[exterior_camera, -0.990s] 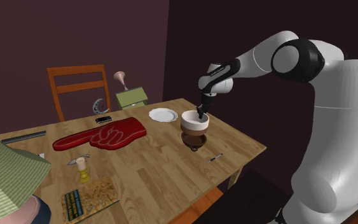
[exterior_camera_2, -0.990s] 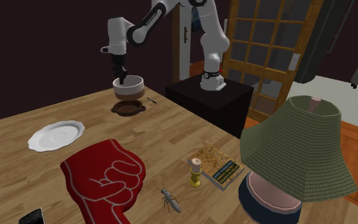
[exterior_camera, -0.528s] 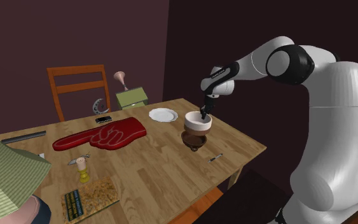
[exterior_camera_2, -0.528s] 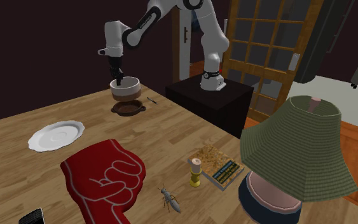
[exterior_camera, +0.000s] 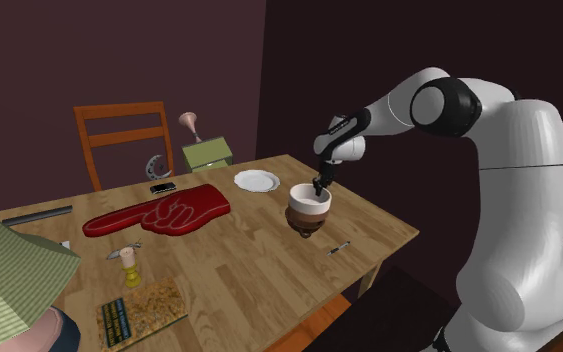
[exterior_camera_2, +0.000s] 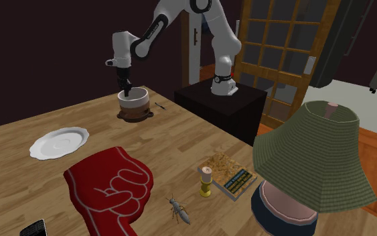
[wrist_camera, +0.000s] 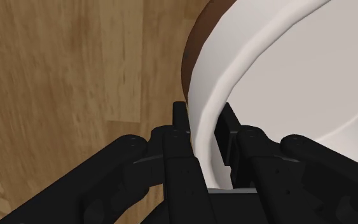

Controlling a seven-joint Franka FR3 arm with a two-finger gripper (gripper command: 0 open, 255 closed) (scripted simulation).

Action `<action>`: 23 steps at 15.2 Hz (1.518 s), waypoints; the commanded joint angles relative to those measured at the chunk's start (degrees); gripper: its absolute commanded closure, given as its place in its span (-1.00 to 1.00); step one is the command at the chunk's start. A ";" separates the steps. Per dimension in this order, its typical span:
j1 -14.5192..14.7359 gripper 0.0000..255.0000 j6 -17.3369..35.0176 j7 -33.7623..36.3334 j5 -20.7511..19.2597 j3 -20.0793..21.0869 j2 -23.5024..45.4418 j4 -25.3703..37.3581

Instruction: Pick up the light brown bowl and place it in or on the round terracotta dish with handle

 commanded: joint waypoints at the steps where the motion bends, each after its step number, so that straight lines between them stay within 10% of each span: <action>1: -0.03 1.00 1.07 -0.08 0.06 0.04 1.14 0.14; 12: -0.04 1.00 2.86 -0.20 0.15 0.08 2.92 0.12; 13: 0.00 -1.00 2.89 -0.14 0.14 0.08 2.91 0.08; 23: -0.09 -1.00 -1.83 -0.08 -0.03 -0.08 -2.75 -0.86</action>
